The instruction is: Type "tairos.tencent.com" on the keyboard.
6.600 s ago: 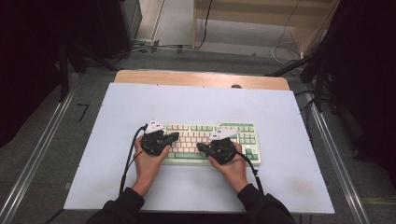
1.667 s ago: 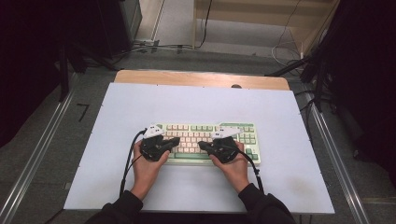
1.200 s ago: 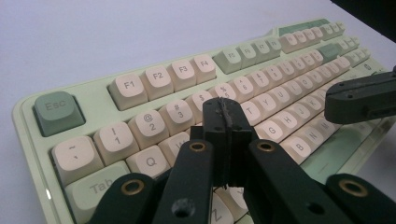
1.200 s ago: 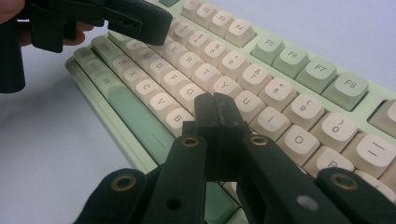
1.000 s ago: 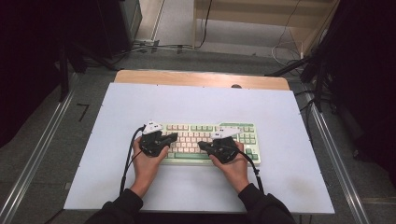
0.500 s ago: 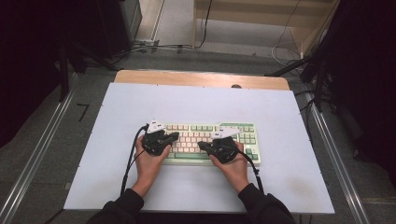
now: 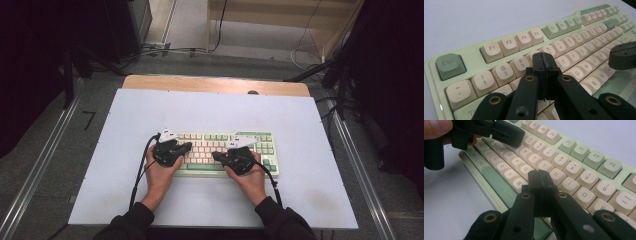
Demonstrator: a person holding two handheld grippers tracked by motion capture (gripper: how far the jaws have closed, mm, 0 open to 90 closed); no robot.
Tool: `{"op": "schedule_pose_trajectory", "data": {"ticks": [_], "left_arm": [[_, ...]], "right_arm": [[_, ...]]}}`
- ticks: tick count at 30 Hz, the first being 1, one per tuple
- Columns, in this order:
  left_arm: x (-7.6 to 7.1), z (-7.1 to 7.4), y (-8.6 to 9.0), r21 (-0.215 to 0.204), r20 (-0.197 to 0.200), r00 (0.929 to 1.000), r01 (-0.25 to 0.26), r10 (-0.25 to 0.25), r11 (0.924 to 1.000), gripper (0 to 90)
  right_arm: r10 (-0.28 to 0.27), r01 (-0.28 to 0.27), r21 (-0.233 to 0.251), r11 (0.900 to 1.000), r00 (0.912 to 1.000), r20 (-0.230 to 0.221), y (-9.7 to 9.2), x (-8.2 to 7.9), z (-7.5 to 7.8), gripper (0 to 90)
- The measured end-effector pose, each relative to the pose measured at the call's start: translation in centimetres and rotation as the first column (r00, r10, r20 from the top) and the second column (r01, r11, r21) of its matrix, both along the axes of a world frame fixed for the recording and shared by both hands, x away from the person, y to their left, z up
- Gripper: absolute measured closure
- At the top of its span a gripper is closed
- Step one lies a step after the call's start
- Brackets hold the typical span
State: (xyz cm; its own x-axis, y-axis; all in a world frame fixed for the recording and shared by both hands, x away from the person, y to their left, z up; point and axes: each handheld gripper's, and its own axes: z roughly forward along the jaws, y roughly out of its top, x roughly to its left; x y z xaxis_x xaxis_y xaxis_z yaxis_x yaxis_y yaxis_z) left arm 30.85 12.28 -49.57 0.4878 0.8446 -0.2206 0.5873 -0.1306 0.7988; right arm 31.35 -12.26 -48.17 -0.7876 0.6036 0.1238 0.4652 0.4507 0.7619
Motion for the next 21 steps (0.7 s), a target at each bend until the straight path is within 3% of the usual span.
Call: {"op": "schedule_pose_trajectory", "data": {"ticks": [15,21], "left_arm": [[-0.05,0.02,-0.25,0.018,0.007,1.0000,0.007,-0.007,0.9998,90.0],[0.06,-0.14,-0.30,0.025,-0.009,0.9999,0.011,-0.011,0.9996,90.0]], "right_arm": [[0.002,-0.002,-0.002,1.0000,1.0000,0.002,0.04,0.00,-0.04,87.6],[0.002,-0.002,-0.003,1.0000,1.0000,0.002,0.03,0.00,-0.03,87.6]]}}
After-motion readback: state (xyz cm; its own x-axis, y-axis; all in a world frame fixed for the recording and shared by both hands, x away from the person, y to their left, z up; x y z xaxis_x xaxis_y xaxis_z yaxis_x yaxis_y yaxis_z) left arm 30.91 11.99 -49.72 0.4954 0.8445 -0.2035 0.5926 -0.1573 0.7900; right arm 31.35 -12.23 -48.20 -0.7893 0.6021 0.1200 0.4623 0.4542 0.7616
